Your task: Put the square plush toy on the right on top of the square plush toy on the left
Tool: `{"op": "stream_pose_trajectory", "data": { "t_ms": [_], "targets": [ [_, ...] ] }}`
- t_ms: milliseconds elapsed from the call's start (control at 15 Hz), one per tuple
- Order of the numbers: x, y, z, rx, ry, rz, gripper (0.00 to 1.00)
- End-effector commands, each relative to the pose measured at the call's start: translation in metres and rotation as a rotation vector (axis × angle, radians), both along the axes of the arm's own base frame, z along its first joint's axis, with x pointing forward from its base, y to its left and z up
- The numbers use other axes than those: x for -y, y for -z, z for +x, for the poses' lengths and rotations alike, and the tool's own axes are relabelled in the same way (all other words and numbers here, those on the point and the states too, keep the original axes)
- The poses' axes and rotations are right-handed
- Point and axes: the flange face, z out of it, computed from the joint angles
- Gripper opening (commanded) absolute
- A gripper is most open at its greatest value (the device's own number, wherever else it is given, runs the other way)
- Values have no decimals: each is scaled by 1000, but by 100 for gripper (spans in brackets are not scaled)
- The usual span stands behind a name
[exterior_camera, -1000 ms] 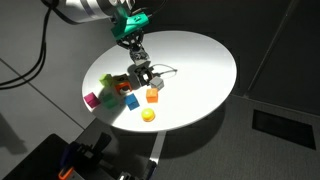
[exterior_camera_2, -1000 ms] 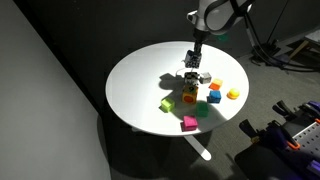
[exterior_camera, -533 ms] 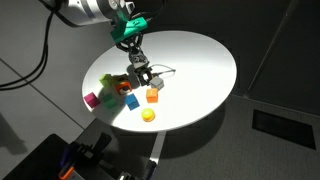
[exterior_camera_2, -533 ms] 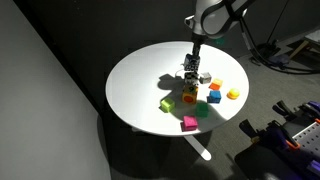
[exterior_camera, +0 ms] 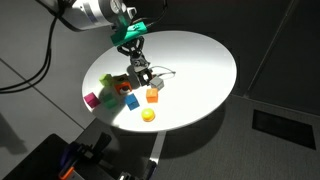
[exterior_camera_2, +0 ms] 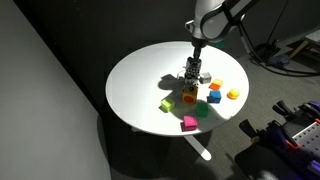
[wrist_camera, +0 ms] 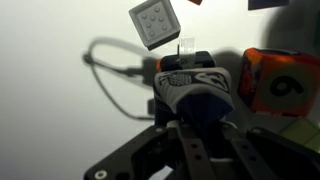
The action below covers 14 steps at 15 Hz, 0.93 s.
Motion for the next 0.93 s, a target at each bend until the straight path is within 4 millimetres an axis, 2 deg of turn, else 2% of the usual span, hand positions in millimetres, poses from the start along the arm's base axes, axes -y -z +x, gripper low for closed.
{"op": "stream_pose_trajectory", "data": {
  "t_ms": [0, 867],
  "targets": [
    [0, 2, 5, -8, 22, -31, 7],
    [-5, 19, 10, -12, -9, -29, 6]
  ]
}}
